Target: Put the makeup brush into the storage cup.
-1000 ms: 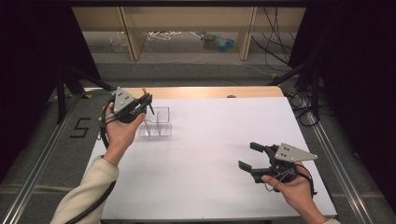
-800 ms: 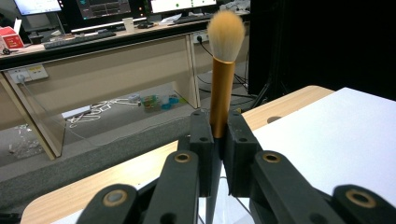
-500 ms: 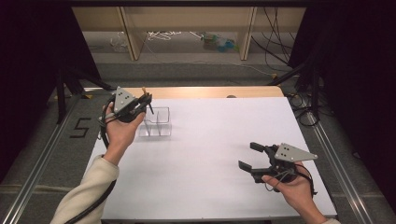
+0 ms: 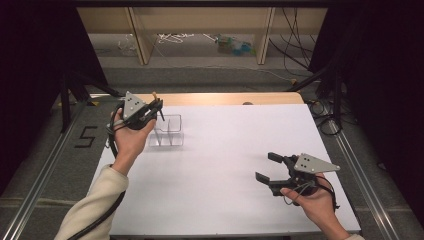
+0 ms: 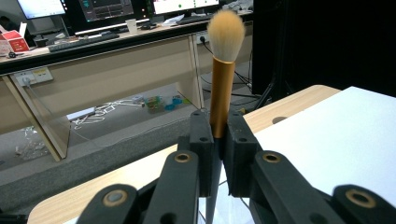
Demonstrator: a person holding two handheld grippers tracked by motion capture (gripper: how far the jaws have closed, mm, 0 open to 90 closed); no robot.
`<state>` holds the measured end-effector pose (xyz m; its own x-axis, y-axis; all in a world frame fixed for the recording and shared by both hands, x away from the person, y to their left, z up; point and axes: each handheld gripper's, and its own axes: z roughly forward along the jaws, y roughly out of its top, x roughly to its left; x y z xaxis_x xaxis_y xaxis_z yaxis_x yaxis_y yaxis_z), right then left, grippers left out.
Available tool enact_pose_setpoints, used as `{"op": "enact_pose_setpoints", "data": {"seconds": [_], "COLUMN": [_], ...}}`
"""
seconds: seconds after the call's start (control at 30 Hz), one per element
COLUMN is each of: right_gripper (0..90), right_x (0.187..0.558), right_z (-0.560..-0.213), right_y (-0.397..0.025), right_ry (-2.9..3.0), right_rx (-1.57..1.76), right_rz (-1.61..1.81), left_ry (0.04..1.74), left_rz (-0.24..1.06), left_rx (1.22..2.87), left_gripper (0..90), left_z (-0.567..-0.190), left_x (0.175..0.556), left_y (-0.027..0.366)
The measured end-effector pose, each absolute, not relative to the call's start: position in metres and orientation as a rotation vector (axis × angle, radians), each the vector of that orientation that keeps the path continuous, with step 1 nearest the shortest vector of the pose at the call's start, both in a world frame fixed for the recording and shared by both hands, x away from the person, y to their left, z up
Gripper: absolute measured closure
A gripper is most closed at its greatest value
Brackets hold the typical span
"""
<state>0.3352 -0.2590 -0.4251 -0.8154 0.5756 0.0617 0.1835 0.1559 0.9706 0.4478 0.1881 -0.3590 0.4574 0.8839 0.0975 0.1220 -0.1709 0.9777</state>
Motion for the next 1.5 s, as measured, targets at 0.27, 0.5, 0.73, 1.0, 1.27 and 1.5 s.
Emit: {"op": "enact_pose_setpoints", "data": {"seconds": [0.27, 0.5, 0.73, 1.0, 1.27, 1.5], "right_gripper": [19.7, 19.7, 19.7, 19.8, 19.8, 19.8], "right_x": [0.335, 0.335, 0.335, 0.335, 0.336, 0.336], "right_z": [-0.425, -0.425, -0.425, -0.425, -0.425, -0.425], "right_y": [-0.259, -0.259, -0.259, -0.259, -0.260, -0.259], "right_ry": [2.118, 2.116, 2.117, 2.115, 2.127, 2.111], "right_rx": [0.730, 0.730, 0.731, 0.735, 0.736, 0.733], "right_rz": [1.702, 1.703, 1.702, 1.697, 1.682, 1.697], "left_ry": [0.907, 0.911, 0.922, 0.921, 0.929, 0.927], "left_rz": [0.875, 0.879, 0.877, 0.879, 0.870, 0.872], "left_rx": [1.616, 1.615, 1.613, 1.617, 1.615, 1.623], "left_gripper": [82.9, 82.9, 82.9, 82.9, 82.9, 82.9], "left_z": [-0.361, -0.364, -0.365, -0.366, -0.368, -0.369], "left_x": [0.450, 0.452, 0.454, 0.456, 0.459, 0.461], "left_y": [0.189, 0.190, 0.192, 0.191, 0.190, 0.190]}}
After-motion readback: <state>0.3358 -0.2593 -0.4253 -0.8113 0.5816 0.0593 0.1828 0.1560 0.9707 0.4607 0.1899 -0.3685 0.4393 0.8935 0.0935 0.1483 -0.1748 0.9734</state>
